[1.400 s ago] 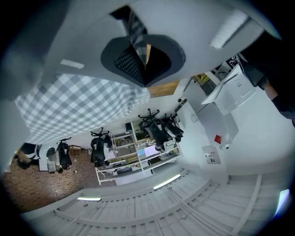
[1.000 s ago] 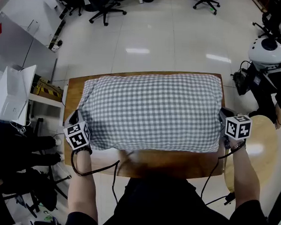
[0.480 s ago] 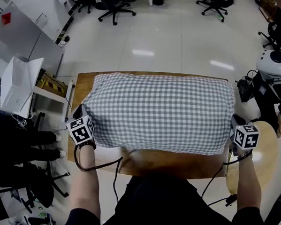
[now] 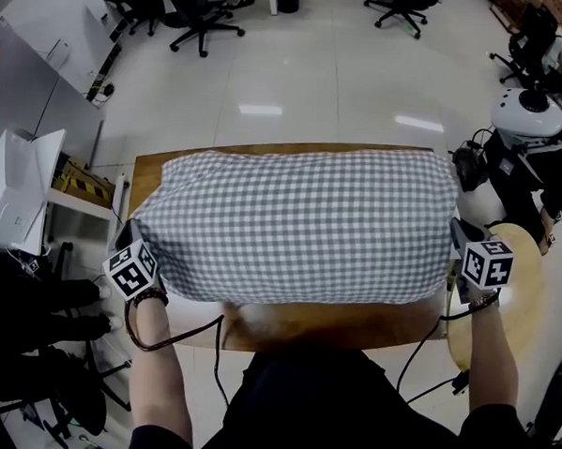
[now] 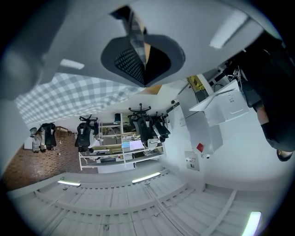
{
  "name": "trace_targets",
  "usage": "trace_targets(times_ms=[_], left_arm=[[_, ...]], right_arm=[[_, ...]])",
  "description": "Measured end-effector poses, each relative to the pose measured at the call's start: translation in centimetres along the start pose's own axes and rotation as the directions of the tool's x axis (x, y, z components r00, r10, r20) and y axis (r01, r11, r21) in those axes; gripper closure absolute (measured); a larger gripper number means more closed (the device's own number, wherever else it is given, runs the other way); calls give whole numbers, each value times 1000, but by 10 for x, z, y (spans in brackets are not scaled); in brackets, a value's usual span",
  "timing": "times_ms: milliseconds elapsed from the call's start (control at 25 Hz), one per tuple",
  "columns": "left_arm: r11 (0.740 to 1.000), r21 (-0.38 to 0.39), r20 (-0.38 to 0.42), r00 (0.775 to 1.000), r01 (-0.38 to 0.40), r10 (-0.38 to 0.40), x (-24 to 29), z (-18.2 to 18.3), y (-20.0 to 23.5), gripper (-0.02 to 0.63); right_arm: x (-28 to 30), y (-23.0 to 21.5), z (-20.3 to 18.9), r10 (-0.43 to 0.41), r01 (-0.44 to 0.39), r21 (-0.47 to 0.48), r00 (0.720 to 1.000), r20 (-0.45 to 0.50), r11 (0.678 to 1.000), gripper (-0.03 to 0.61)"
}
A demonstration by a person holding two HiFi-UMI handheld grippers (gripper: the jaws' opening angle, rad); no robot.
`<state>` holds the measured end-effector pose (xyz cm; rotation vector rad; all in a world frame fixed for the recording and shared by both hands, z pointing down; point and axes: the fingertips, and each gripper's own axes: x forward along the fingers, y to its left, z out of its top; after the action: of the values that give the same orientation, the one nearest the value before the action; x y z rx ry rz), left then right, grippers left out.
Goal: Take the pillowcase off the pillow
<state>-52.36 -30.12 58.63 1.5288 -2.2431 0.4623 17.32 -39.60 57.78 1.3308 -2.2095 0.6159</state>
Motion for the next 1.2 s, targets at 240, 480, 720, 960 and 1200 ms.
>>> trace_targets(times_ms=[240, 480, 720, 960, 1200], left_arm=[[1000, -29, -6, 1000, -8, 8, -9, 16, 34, 611], [999, -38, 1, 1000, -18, 18, -16, 17, 38, 611], [999, -39, 3, 1000, -29, 29, -19, 16, 50, 611], [1000, -22, 2, 1000, -8, 8, -17, 14, 45, 609], [999, 42, -1, 1000, 16, -16, -13, 7, 28, 601]], right_arm=[[-21, 10, 11, -41, 41, 16, 999, -7, 999, 565], [-38, -9, 10, -89, 89, 32, 996, -4, 995, 565], [-49, -33, 2, -154, 155, 50, 988, -24, 987, 566], [-40, -26, -5, -146, 147, 25, 988, -60, 989, 564], [-37, -31, -1, -207, 207, -13, 978, -11, 978, 569]])
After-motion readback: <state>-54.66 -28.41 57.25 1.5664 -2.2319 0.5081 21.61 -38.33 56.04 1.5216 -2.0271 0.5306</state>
